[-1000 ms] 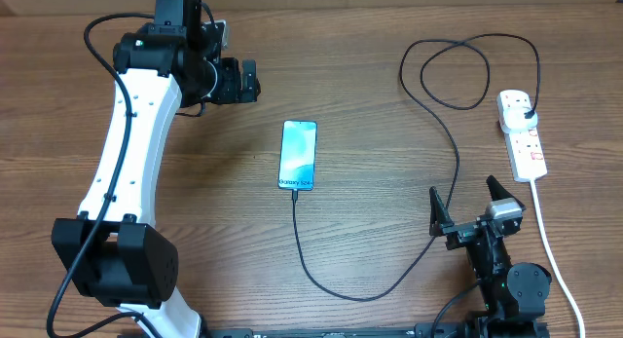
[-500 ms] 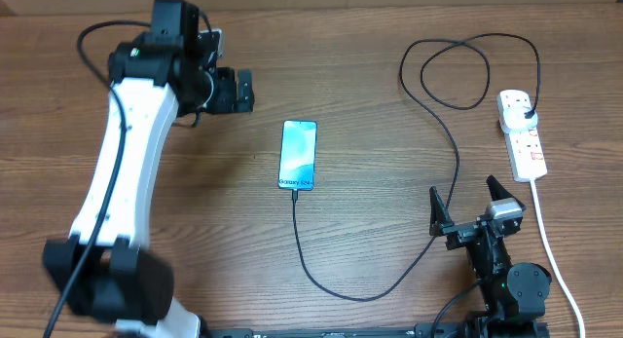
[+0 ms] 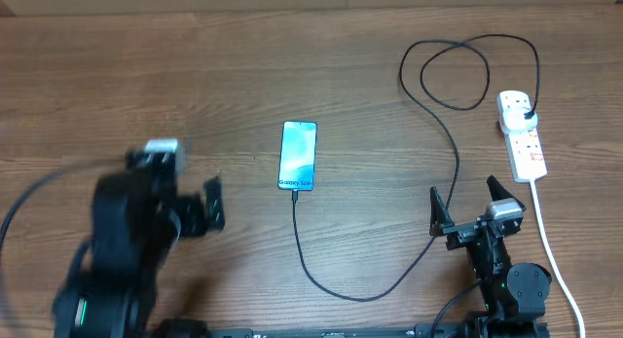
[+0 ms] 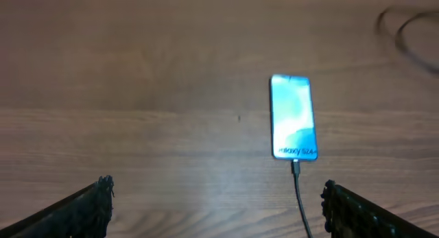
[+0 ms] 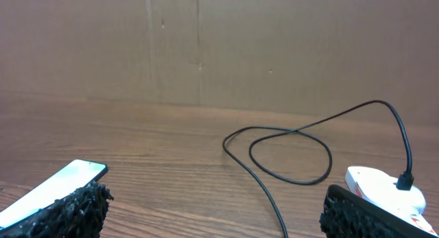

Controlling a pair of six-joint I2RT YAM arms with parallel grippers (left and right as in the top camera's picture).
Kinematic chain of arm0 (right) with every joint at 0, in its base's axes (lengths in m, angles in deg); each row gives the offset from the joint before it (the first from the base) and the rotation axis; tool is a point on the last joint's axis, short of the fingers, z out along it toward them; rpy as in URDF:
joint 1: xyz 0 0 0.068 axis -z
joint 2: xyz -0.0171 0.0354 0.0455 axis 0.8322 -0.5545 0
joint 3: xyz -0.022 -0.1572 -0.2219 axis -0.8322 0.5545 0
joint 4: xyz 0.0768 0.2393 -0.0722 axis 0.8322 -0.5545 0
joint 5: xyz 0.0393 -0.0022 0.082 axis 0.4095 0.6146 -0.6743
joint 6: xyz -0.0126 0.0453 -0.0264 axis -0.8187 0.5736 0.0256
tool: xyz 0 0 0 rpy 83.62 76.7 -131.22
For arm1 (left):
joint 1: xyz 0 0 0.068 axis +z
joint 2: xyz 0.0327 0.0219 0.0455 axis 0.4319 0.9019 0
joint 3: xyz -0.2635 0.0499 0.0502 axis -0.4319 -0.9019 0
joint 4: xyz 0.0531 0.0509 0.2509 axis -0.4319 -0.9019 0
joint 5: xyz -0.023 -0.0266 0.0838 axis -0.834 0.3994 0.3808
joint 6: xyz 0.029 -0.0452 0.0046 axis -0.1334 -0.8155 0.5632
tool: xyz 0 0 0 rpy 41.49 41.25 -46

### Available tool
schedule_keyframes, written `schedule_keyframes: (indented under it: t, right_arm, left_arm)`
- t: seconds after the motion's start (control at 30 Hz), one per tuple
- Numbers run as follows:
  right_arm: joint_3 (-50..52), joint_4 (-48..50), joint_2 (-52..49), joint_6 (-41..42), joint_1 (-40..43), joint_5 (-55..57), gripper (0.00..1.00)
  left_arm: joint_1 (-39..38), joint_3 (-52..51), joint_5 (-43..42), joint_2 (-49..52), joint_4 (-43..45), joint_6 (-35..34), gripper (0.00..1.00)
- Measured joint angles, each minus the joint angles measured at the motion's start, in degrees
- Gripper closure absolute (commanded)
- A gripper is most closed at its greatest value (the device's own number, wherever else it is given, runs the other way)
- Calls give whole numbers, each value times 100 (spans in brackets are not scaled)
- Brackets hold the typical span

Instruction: Plug charger to phone and switch on socket

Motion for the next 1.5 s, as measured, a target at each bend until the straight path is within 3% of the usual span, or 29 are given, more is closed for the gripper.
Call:
schedule_keyframes:
  t: [0.23, 0.53, 0.73, 0.97, 1.23, 1.5]
  right_arm:
    - [0, -4, 0, -2, 0, 0, 0]
    - [0, 0, 0, -2, 2, 0, 0]
    - [0, 0, 0, 0, 0, -2, 0]
    - [0, -2, 0, 0, 0, 2, 0]
    - [0, -4, 0, 0, 0, 0, 0]
    - [0, -2, 0, -2, 0, -2, 0]
  left_arm:
    - [0, -710, 68, -1969, -820, 417, 0]
    - [0, -1110, 66, -2212, -199, 501, 0]
    - [0, -1816, -68, -2999, 765, 514, 0]
    - [264, -3403, -151, -3853, 2334, 518, 0]
    - [302, -4496, -61, -4030, 4398, 710, 0]
    - [304, -5421, 37, -4039, 5512, 793, 0]
